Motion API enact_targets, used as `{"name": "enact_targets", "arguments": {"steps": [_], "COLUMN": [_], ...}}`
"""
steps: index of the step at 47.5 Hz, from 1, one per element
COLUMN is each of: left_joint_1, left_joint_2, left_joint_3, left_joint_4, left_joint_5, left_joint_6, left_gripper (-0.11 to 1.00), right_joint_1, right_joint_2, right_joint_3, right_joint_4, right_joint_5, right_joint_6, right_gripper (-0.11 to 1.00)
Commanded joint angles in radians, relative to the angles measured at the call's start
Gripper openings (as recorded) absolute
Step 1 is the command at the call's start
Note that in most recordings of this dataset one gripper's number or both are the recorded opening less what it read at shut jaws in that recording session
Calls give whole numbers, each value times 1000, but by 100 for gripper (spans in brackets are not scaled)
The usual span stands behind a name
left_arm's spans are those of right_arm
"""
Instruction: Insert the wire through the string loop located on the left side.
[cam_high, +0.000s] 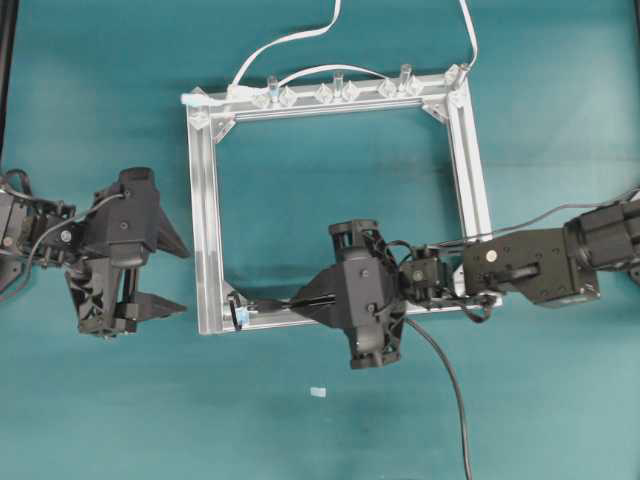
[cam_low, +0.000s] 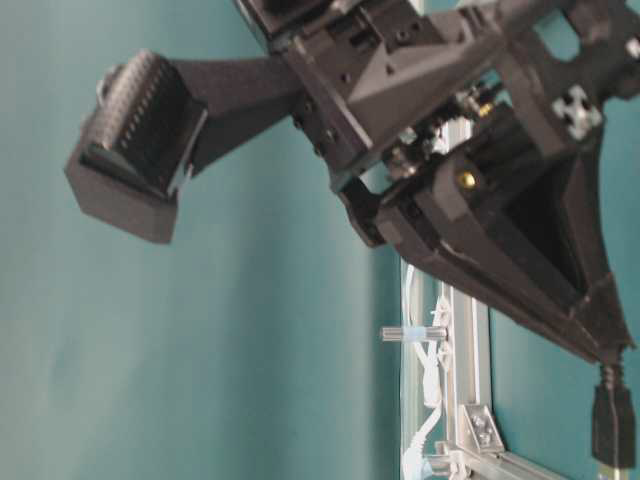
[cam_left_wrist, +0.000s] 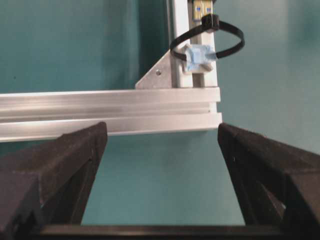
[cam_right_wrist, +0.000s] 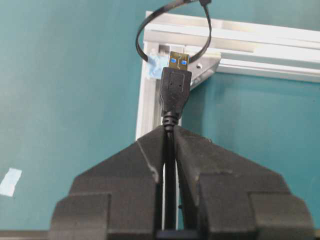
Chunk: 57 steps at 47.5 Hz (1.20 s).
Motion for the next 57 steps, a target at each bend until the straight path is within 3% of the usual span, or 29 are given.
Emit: {"name": "enact_targets", "arguments": {"steps": [1, 43, 57], "left_joint_1": [-8, -29, -49], "left_joint_2": [-5, 0, 69], "left_joint_3": [-21, -23, -51], "left_joint_4": [-3, -3, -3], "left_joint_5": [-3, -3, -11], "left_joint_6": [-9, -12, -67], "left_gripper": [90, 90, 90], "right_joint_1": [-3, -18, -20], "right_joint_2": [-9, 77, 100], "right_joint_3": [-34, -153, -184], "right_joint_4": [-3, -3, -3], "right_joint_5": [-8, 11, 26], "right_joint_6": [-3, -3, -2], "right_gripper": [9, 9, 9]}}
